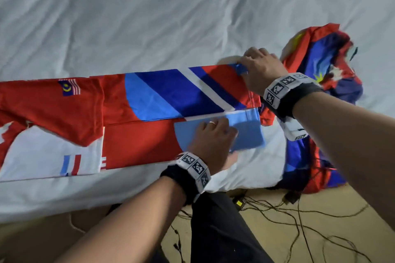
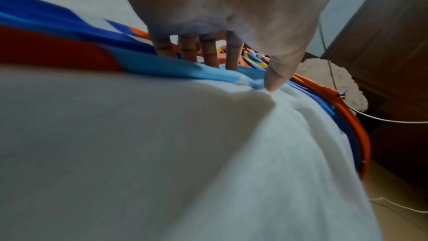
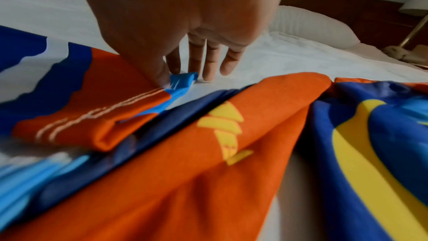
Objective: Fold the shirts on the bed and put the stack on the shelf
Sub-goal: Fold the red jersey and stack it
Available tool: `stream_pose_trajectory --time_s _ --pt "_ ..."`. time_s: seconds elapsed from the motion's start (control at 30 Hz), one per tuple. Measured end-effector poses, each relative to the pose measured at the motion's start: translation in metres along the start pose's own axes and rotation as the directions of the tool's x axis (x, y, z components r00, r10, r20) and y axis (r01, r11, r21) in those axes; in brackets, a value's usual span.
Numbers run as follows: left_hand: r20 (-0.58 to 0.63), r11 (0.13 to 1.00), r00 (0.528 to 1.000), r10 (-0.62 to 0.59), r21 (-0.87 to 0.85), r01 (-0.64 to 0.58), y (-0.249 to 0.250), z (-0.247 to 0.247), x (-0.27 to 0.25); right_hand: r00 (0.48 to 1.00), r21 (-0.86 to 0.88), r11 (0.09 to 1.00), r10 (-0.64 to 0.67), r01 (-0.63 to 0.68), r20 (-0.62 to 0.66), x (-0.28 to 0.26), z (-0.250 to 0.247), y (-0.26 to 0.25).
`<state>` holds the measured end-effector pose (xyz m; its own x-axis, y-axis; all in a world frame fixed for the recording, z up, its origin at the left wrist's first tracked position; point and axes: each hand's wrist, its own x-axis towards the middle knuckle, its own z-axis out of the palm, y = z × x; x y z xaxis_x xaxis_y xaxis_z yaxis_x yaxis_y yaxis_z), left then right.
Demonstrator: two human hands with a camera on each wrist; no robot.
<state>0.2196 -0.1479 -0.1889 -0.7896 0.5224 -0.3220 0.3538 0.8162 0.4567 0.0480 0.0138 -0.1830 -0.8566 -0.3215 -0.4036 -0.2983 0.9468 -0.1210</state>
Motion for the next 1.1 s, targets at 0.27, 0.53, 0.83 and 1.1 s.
stream_pose_trajectory --time_s 0.27,0.53,0.83,1.1 --pt "-0.074 0.999 0.997 -0.027 0.039 0.03 0.05 0.012 0.033 0.992 -0.033 0.998 -0.043 0.048 0.12 0.017 -0.005 0.01" --pt "-0.147 0.986 0.981 -0.127 -0.125 0.109 0.048 -0.017 0.022 0.975 0.198 0.979 0.003 -0.049 0.224 0.012 -0.035 -0.006" --pt "-0.382 0.87 0.815 -0.436 -0.41 0.273 -0.012 -0.057 -0.073 0.986 0.374 0.928 -0.049 -0.014 0.159 0.021 -0.095 -0.113" --pt "-0.374 0.729 0.692 -0.618 -0.602 0.326 -0.122 -0.077 -0.205 0.982 0.463 0.883 -0.142 0.07 0.122 0.048 -0.081 -0.296"
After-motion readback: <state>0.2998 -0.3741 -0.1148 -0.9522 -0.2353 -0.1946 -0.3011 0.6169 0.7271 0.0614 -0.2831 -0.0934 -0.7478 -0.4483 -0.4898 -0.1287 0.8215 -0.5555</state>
